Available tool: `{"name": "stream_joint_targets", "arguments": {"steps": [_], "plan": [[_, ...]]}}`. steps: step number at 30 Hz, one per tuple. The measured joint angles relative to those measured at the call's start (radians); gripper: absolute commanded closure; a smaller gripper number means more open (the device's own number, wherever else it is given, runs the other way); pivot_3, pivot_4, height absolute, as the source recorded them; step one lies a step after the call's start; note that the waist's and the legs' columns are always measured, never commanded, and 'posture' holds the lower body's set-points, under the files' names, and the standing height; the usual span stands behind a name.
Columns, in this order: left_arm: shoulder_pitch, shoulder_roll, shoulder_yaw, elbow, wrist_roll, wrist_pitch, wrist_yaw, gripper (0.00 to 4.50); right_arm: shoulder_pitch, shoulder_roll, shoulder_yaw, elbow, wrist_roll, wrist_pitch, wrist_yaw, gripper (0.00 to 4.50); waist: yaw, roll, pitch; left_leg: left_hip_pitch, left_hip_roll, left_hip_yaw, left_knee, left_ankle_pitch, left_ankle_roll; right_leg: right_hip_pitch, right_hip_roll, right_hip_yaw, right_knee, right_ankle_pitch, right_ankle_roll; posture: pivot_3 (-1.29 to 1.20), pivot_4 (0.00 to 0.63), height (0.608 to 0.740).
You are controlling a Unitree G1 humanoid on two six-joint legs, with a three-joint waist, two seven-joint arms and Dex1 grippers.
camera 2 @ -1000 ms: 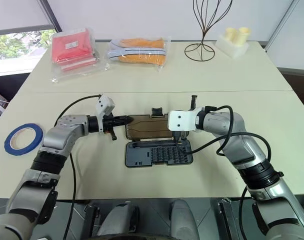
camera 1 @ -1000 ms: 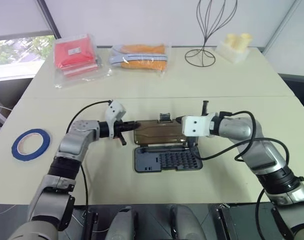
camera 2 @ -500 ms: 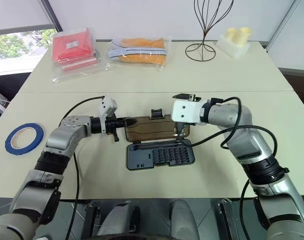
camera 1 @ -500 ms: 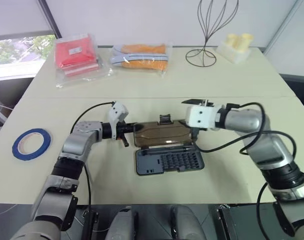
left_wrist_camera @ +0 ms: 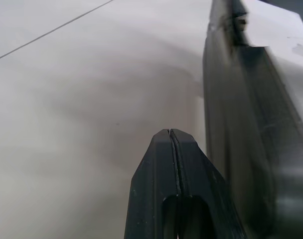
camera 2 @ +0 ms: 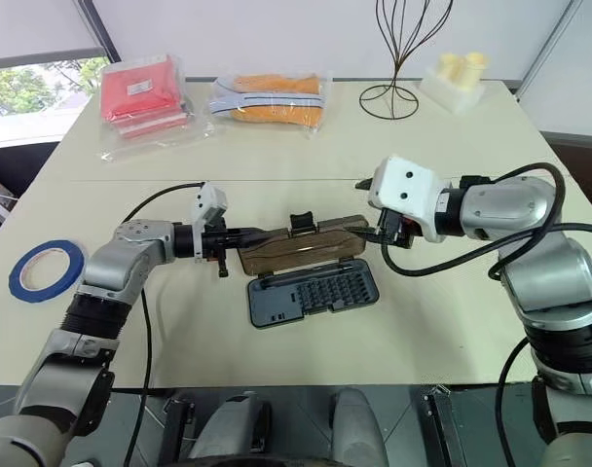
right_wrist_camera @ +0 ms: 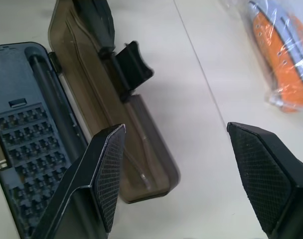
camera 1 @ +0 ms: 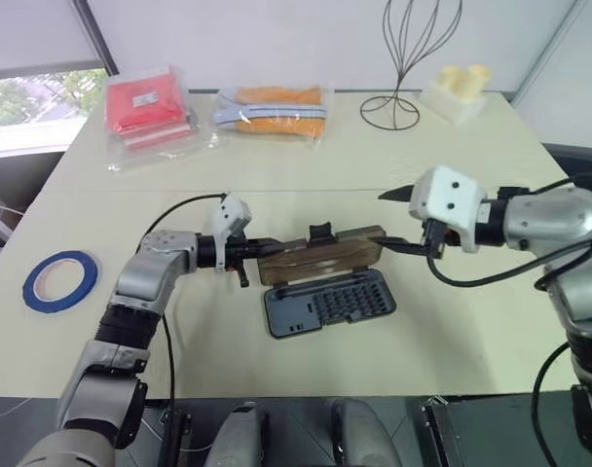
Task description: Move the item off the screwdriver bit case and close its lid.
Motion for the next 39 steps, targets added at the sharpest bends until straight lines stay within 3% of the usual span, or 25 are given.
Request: {"name": "stream_joint_targets", "arguments": {"steps": [10,20,29,39], "plan": [[0.003,0.004,-0.029,-0.109,-0.03,0.041,-0.046,4.5,-0.077,0.026,-0.035,0.015,0.085,0.066,-0.091,1.13,0.0,0.0,0.0,0.0,0.0,0.0,0.0,0.0,0.0,0.0,0.0,0.0,0.0,0.0,0.0,0.0,0.15,0.74],[0.049,0.164,-0.057,-0.261,-0.145,0.216,-0.212,4.5,-0.081,0.029,-0.046,0.032,0.127,0.083,-0.129,1.13,0.001,0.0,0.0,0.0,0.0,0.0,0.0,-0.003,0.005,0.0,0.0,0.0,0.0,0.0,0.0,0.0,0.15,0.74],[0.046,0.007,-0.191,-0.128,-0.079,0.164,-0.175,4.5,0.065,-0.012,-0.017,-0.009,0.182,0.122,-0.108,1.13,0.001,0.0,0.0,-0.001,0.0,0.0,0.0,-0.003,0.005,0.0,0.0,0.0,0.0,0.0,0.0,0.0,0.15,0.74],[0.021,0.018,-0.245,-0.071,-0.005,0.003,-0.212,4.5,0.22,0.004,-0.015,-0.043,0.274,0.143,-0.097,1.13,0.002,0.001,-0.002,0.005,0.0,0.0,0.0,-0.004,0.006,0.005,0.0,0.0,0.0,0.0,0.0,0.0,0.15,0.74]]}}
